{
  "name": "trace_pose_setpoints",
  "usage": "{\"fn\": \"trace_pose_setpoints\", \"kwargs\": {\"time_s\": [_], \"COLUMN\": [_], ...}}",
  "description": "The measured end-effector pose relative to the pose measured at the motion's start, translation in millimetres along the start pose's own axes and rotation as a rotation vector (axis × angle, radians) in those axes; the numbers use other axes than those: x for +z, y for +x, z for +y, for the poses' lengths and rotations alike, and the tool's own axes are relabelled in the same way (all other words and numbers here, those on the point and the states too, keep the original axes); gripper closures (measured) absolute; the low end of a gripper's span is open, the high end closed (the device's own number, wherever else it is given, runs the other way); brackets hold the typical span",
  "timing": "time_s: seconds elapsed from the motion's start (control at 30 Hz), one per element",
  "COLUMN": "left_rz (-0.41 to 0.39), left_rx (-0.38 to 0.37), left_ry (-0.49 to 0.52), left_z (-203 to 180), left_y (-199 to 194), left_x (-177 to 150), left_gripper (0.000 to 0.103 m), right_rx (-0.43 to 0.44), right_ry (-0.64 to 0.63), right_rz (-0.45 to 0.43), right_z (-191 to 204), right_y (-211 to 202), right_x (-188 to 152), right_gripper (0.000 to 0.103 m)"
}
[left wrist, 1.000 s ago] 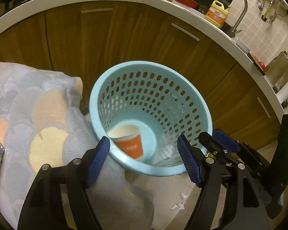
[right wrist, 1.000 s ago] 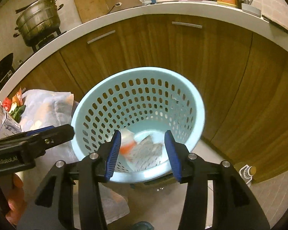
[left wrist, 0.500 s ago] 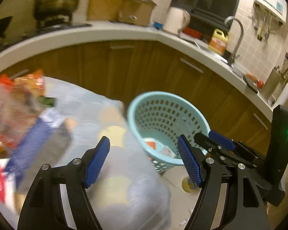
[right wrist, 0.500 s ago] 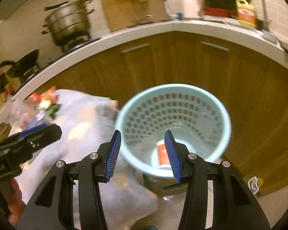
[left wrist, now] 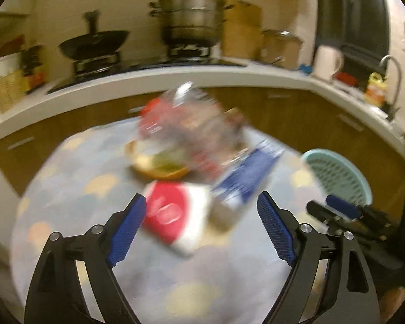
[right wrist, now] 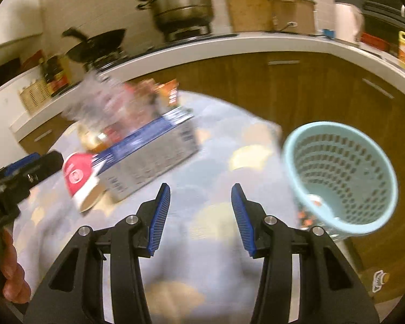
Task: Collect trash
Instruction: 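Move back to the table and grasp the red-and-white paper cup with the left gripper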
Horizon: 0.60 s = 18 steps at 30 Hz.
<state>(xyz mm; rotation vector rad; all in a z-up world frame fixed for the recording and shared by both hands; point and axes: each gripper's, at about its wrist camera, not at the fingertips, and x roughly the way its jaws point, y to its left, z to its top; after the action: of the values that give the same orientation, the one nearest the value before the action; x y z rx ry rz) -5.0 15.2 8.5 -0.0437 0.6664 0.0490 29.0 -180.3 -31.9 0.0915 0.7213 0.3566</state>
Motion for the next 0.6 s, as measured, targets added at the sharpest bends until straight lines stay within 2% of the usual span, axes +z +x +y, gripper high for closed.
{"fn": "trace_pose_setpoints", "kwargs": {"time_s": [0.1, 0.2, 0.3, 0.4, 0.6], "left_rz": [0.054, 0.104, 0.159, 0.201, 0.205], "left_rx": [0.022, 0.025, 0.040, 0.089, 0.162], "left_ry": [-0.013, -0.017, -0.002, 0.017, -0.006], "left_z": [16.7, 25.6, 25.2, 20.6, 40.0], "left_y": [3.5, 10.0, 26.0, 42.1, 44.6], "left_x": [-13.2, -26.5, -34.0, -36.1, -35.3], "left_gripper": [0.021, 0.021, 0.021, 0.021, 0.025], "right_rx": [0.033, -0.002, -0.007, -0.002, 0.004], "right_ry": [-0.015, -0.058, -0.057, -0.029, -0.031], "right_rz": [0.016, 0.017, 0.027, 0.057, 0.068], "right_z": [21.9, 34.5, 32.9, 27.8, 26.8], "right_y": [10.0, 14.8, 17.0, 21.2, 24.6], "right_x": [-6.5, -7.5, -6.7, -7.1, -8.1], "right_gripper": [0.059, 0.059, 0.059, 0.059, 0.059]}}
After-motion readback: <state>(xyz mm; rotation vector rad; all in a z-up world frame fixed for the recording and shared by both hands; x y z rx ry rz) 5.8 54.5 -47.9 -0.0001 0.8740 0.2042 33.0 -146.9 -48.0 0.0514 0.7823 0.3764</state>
